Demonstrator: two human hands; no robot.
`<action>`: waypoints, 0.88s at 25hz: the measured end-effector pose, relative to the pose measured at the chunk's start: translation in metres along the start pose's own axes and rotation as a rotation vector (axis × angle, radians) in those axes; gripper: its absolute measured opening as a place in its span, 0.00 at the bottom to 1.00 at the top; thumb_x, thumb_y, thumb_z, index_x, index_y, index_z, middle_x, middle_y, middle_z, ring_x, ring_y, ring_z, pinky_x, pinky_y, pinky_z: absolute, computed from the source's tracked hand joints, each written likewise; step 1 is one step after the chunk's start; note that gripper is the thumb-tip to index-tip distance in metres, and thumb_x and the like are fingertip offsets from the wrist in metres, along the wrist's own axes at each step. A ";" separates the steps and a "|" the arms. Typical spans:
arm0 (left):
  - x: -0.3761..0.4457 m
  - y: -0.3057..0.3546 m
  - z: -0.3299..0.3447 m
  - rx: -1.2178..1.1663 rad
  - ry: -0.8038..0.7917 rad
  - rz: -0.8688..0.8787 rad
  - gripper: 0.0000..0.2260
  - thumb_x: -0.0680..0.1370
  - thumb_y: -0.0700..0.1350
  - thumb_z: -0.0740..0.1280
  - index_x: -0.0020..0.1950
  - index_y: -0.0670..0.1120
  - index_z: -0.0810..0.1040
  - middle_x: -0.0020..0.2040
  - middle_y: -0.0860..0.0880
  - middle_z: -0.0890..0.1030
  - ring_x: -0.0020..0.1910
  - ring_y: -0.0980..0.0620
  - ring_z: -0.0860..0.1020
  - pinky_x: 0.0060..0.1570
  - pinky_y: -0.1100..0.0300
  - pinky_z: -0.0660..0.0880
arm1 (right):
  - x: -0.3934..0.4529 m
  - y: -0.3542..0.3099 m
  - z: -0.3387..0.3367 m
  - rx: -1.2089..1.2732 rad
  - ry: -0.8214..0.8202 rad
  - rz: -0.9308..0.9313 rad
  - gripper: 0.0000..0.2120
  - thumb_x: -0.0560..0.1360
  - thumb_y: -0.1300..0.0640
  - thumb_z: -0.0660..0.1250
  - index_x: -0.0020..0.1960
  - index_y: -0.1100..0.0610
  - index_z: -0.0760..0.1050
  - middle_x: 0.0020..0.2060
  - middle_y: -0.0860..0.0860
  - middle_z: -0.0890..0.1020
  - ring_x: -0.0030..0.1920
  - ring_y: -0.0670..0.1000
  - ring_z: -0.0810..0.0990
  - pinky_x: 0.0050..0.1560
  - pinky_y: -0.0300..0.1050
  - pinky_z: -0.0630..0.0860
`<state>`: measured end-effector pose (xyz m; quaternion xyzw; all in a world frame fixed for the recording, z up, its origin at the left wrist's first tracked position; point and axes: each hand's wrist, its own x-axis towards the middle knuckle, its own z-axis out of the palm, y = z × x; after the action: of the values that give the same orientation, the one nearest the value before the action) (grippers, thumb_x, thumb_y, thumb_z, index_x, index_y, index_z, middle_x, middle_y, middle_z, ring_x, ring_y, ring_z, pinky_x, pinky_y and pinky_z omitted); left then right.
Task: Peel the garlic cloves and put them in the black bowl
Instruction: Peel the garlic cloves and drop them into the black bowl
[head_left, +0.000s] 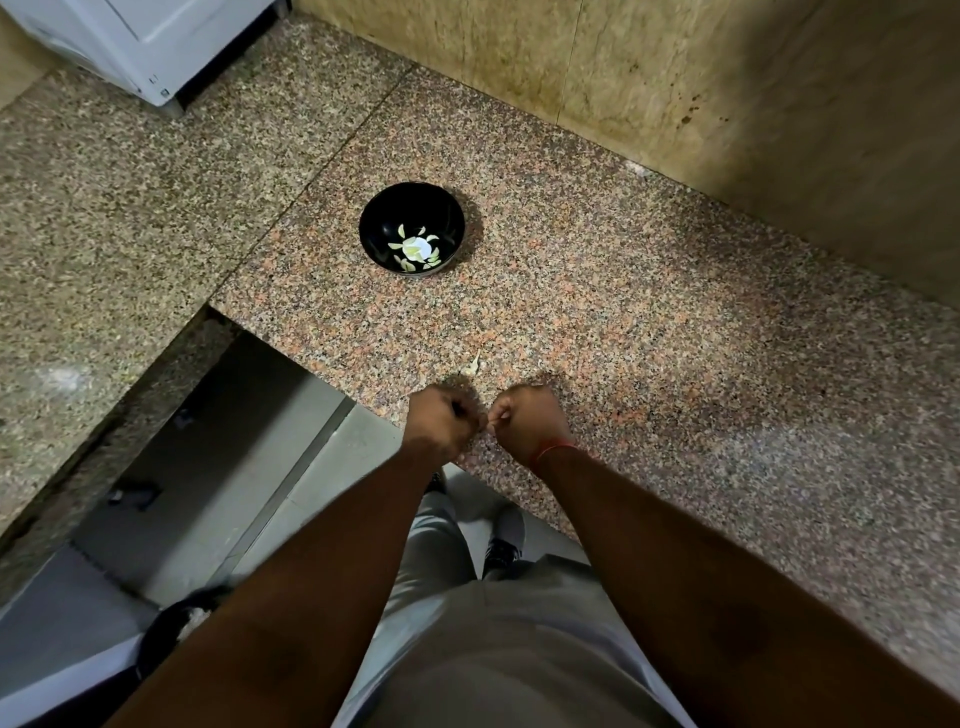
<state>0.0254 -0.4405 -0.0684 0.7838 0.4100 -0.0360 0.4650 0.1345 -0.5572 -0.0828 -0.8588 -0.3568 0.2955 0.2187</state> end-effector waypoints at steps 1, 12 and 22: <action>0.000 -0.001 0.001 0.021 0.011 0.018 0.14 0.71 0.37 0.79 0.32 0.53 0.82 0.31 0.61 0.80 0.27 0.69 0.77 0.33 0.73 0.73 | 0.001 0.000 -0.001 0.000 0.005 0.001 0.12 0.73 0.63 0.67 0.33 0.52 0.80 0.32 0.46 0.83 0.35 0.46 0.82 0.44 0.48 0.84; 0.009 -0.006 0.012 0.100 0.063 -0.115 0.08 0.71 0.39 0.79 0.35 0.48 0.84 0.33 0.56 0.82 0.31 0.62 0.79 0.33 0.72 0.75 | 0.006 -0.004 -0.003 -0.028 0.008 -0.007 0.13 0.72 0.65 0.70 0.33 0.49 0.79 0.33 0.44 0.82 0.35 0.43 0.80 0.48 0.45 0.83; -0.010 -0.008 0.014 0.031 0.057 0.043 0.09 0.69 0.31 0.75 0.37 0.46 0.85 0.37 0.52 0.85 0.39 0.55 0.83 0.44 0.61 0.80 | -0.006 0.005 0.000 0.007 0.063 -0.122 0.13 0.72 0.67 0.66 0.42 0.54 0.86 0.40 0.50 0.87 0.40 0.49 0.82 0.50 0.46 0.81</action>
<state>0.0174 -0.4555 -0.0776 0.8003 0.4057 -0.0100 0.4415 0.1334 -0.5651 -0.0840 -0.8436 -0.4002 0.2558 0.2506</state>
